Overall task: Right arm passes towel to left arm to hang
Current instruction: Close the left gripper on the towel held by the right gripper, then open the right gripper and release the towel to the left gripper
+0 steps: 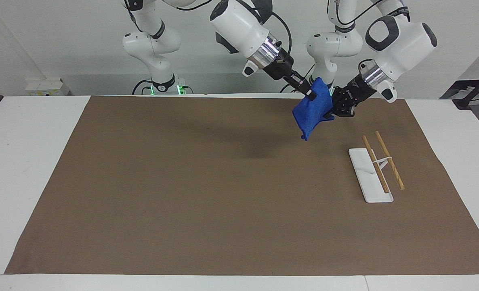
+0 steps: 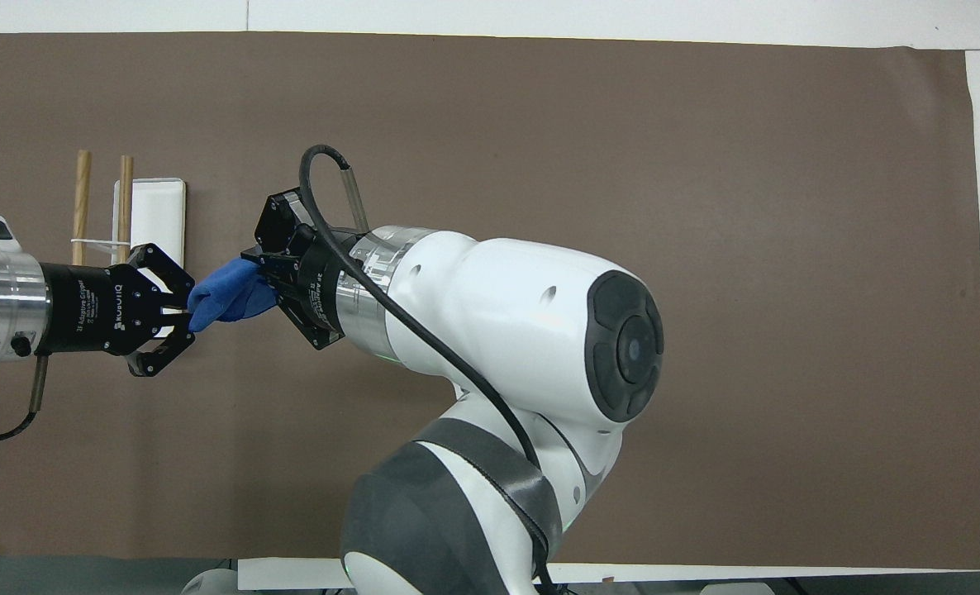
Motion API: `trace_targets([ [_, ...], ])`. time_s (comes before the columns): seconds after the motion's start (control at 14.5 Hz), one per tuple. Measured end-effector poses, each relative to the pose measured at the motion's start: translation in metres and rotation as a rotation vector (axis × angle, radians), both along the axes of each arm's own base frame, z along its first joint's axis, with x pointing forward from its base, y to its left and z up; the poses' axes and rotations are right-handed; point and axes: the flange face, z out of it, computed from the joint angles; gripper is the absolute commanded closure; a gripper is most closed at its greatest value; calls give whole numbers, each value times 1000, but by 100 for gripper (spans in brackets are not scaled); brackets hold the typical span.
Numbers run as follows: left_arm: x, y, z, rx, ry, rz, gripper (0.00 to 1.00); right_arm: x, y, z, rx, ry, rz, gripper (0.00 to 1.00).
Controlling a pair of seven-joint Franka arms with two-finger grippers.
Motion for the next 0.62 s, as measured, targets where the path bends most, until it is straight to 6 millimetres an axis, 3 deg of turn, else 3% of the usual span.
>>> trace_targets([
  [0.07,0,0,0,0,-2,0,100,0,0,0,0,0,0,99],
  [0.14,1,0,0,0,-5,2,100,0,0,0,0,0,0,79],
  [0.28,3,2,2,2,-22,12,100,0,0,-1,0,2,0,8],
  [0.34,4,2,3,3,-31,17,100,1,0,-2,-1,3,0,0],
  [0.62,11,12,6,7,-84,42,100,1,0,-2,-2,1,2,0],
])
